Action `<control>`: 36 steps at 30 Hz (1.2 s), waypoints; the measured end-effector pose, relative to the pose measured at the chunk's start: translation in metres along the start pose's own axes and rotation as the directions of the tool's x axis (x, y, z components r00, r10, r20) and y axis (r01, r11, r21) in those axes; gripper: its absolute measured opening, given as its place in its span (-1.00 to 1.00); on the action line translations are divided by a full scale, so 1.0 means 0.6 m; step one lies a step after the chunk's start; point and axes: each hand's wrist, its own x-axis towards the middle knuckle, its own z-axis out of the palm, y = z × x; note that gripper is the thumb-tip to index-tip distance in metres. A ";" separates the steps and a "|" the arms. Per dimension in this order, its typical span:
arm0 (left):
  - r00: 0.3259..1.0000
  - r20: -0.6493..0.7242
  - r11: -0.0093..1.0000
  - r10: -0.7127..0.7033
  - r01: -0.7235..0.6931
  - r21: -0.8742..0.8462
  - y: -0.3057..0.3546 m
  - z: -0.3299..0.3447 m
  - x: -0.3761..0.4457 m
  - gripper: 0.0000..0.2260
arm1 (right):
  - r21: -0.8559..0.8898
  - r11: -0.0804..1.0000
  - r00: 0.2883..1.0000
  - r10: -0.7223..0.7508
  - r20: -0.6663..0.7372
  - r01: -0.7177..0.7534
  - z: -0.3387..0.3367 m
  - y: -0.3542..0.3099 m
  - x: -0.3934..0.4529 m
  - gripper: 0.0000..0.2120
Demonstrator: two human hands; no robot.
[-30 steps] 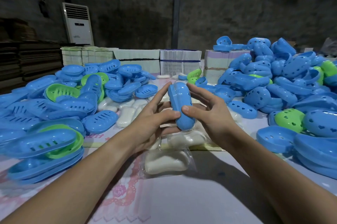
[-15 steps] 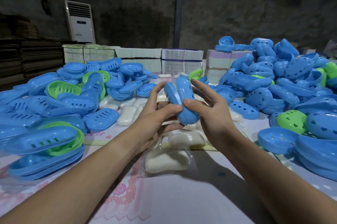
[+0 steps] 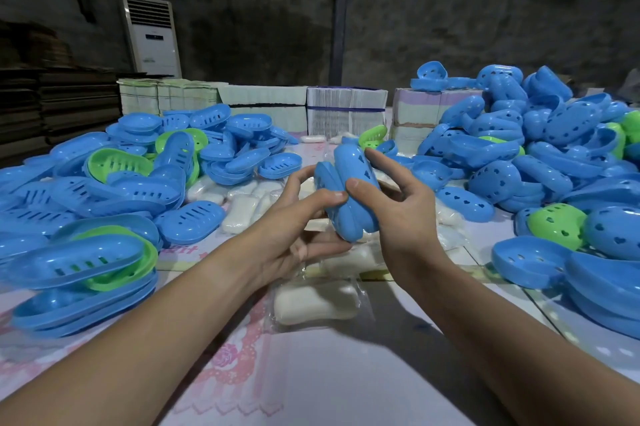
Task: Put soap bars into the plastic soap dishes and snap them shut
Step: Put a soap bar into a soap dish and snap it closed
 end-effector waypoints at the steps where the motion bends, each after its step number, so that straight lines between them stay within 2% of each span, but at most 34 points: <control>1: 1.000 -0.003 1.000 -0.016 0.016 0.005 0.002 -0.002 0.000 -0.59 | 0.008 1.000 1.000 0.018 0.002 -0.018 0.000 0.001 0.000 -0.62; 11: 0.995 -0.020 0.995 -0.093 0.094 0.021 0.010 -0.005 -0.005 -0.56 | 0.042 0.989 0.989 0.136 0.061 -0.139 -0.003 0.018 0.008 -0.68; 19: 0.985 -0.115 0.992 -0.125 0.126 -0.003 0.011 0.007 -0.005 -0.56 | 0.063 0.959 0.960 0.278 -0.030 -0.276 0.002 0.018 0.012 -0.59; 25: 0.982 -0.132 0.991 -0.137 0.134 -0.031 0.011 0.009 -0.005 -0.56 | 0.091 0.955 0.959 0.285 -0.008 -0.283 -0.003 0.016 0.015 -0.57; 30: 0.970 -0.131 0.957 -0.204 0.170 -0.237 0.020 -0.005 -0.006 -0.51 | 0.149 0.952 0.962 0.271 -0.010 -0.267 -0.003 0.019 0.015 -0.59; 33: 0.973 -0.122 0.914 -0.197 0.137 -0.383 0.022 -0.005 -0.007 -0.49 | 0.296 0.925 0.968 0.249 0.005 -0.239 -0.002 0.014 0.017 -0.60; 36: 0.986 -0.039 0.898 -0.164 0.133 -0.419 0.021 -0.004 -0.009 -0.46 | 0.384 0.897 0.975 0.211 0.064 -0.219 0.002 0.005 0.016 -0.61</control>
